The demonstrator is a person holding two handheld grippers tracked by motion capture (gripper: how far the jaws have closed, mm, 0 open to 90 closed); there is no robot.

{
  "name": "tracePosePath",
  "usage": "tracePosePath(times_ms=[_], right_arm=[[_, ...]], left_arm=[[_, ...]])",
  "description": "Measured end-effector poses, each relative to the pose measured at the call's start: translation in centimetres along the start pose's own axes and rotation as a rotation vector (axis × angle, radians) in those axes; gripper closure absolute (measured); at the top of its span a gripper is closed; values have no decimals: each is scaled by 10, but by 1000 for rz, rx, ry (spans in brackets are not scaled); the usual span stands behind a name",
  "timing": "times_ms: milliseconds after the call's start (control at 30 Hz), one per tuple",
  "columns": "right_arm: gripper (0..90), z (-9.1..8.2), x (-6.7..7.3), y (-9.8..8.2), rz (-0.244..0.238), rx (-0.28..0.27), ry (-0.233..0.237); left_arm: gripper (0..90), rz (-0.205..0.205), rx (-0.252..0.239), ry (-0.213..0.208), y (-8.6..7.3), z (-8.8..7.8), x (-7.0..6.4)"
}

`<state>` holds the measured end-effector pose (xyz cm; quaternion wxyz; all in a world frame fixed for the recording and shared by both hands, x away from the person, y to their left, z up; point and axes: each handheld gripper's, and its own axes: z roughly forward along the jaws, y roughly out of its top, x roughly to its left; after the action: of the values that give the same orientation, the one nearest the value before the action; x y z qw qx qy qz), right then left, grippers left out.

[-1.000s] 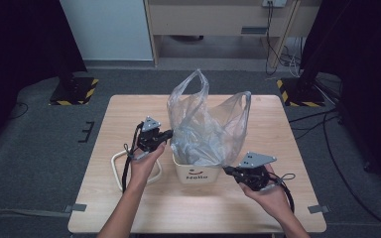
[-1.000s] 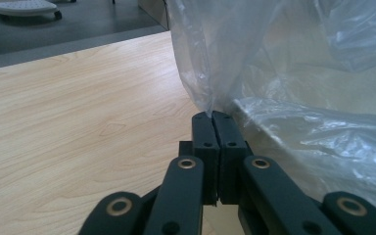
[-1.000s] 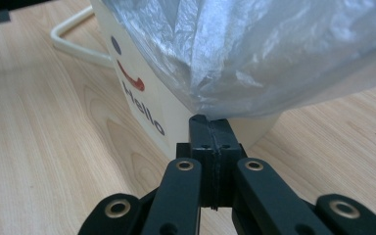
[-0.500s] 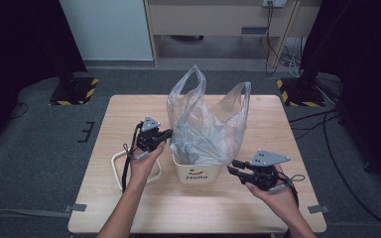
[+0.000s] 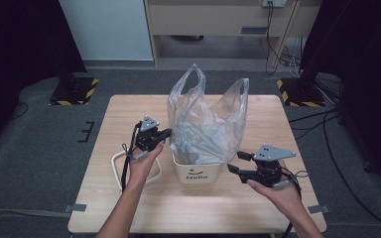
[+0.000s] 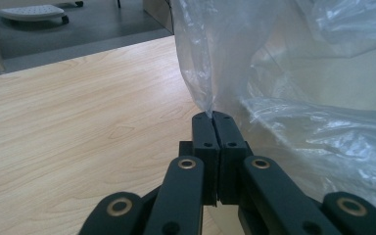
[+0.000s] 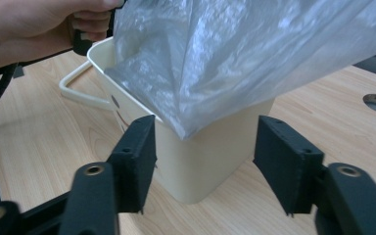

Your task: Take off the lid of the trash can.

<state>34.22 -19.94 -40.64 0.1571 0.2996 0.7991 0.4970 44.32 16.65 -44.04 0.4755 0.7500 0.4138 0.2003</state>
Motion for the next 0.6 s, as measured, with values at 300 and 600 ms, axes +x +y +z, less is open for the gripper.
tracePosePath(times_ms=[300, 600], right_arm=[[294, 3, -9, 22, 50, -10, 0], [622, 13, -15, 30, 99, -14, -37]], left_arm=[[894, 4, 3, -3, 2, -1, 1], [895, 32, 11, 1, 6, -2, -1]])
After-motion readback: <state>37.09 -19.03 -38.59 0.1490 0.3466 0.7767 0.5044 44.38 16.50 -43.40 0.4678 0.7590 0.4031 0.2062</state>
